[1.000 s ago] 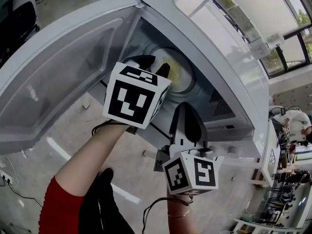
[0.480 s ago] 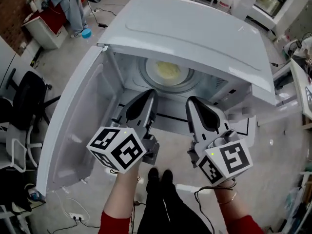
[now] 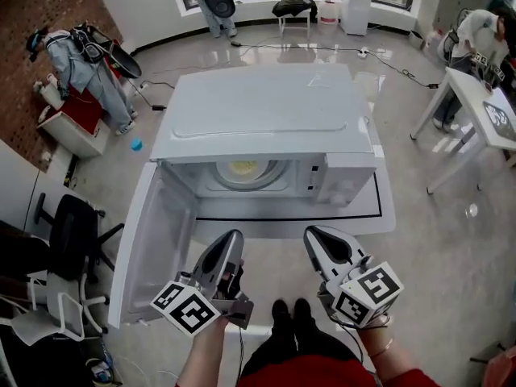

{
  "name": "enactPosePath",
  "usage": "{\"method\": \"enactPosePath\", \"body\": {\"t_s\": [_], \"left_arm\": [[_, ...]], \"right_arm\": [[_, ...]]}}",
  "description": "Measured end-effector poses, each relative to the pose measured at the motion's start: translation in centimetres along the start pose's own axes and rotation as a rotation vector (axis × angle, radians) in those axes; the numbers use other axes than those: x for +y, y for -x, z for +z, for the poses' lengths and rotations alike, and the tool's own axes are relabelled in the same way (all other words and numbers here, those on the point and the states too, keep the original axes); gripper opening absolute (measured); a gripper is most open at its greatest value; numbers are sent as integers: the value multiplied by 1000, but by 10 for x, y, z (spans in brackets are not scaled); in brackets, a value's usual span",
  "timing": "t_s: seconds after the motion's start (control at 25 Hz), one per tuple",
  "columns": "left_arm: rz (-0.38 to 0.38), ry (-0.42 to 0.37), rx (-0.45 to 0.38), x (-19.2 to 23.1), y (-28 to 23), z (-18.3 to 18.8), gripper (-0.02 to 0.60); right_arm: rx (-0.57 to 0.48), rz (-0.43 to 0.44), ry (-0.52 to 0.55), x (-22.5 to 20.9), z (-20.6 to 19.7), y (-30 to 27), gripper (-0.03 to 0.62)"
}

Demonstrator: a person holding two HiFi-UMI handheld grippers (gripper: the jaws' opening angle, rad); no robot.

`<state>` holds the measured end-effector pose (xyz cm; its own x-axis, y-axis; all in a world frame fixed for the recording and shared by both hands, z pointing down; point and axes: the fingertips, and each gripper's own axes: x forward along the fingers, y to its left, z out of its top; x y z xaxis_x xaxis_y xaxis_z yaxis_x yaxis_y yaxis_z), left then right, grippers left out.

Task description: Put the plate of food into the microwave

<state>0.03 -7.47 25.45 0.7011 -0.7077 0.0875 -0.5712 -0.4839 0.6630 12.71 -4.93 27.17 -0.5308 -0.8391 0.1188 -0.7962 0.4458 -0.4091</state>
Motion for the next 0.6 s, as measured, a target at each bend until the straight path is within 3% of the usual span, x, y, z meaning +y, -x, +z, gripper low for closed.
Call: {"method": "enactPosePath", "body": {"t_s": [0.32, 0.6], "left_arm": [[-24, 41, 27, -31, 15, -26, 8], [-15, -131, 11, -44, 17, -24, 8]], "right_arm": [[-64, -29, 61, 9, 22, 41, 14], [-79, -33, 119, 17, 24, 44, 14]]}}
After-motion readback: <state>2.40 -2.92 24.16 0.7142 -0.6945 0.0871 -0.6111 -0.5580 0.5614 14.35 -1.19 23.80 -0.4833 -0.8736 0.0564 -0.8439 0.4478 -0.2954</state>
